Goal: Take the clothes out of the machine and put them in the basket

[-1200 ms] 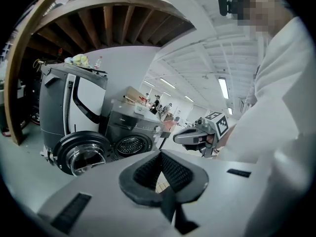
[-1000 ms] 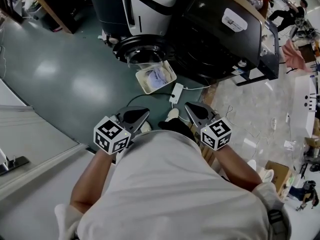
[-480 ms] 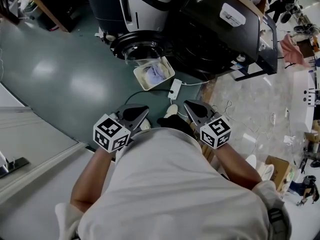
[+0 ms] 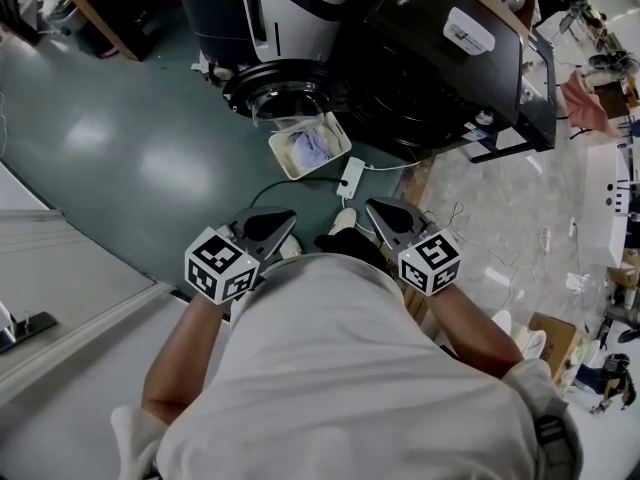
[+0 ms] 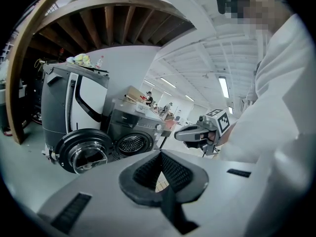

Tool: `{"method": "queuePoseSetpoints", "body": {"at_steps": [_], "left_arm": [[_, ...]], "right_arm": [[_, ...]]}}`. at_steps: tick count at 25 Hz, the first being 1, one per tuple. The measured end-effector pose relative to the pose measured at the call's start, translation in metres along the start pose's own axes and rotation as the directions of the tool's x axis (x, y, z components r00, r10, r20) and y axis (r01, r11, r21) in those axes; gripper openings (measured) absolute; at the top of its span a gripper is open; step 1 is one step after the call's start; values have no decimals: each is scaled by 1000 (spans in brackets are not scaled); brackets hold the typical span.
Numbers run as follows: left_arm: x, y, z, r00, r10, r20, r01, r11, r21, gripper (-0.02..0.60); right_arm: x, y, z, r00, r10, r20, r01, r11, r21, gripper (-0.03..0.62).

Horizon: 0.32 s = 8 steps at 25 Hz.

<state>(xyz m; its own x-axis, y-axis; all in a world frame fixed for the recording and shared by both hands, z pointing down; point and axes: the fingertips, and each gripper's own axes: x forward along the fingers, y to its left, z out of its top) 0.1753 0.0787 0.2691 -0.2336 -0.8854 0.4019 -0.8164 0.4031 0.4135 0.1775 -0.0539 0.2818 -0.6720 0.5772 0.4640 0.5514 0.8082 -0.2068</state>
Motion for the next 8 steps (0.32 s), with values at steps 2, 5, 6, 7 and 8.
{"method": "queuePoseSetpoints", "body": {"at_steps": [2,5,6,7,8], "left_arm": [[-3,2,-1,1000,2,1,-2,1000,-5,-2],[-7,5,-2,1000,6,2,-6,1000,-8,-2],[-8,6,-2,1000,7,3,-7,1000,-8,-2],[-10,8,-3,1000,9,4,-9,1000,-9,-2],[-11,9,-4,1000,11,6,-11,1000,-10,-2]], "right_arm": [[3,2,2,1000,6,-3,-6,1000,-6,5],[7,4,4,1000,9,-6,-9,1000,-10,5],[9,5,4,1000,9,-7,-10,1000,-12,5],[11,7,4,1000,10,-8,-10,1000,-13,5],[12,8,3,1000,10,-9,-10,1000,-15,5]]}}
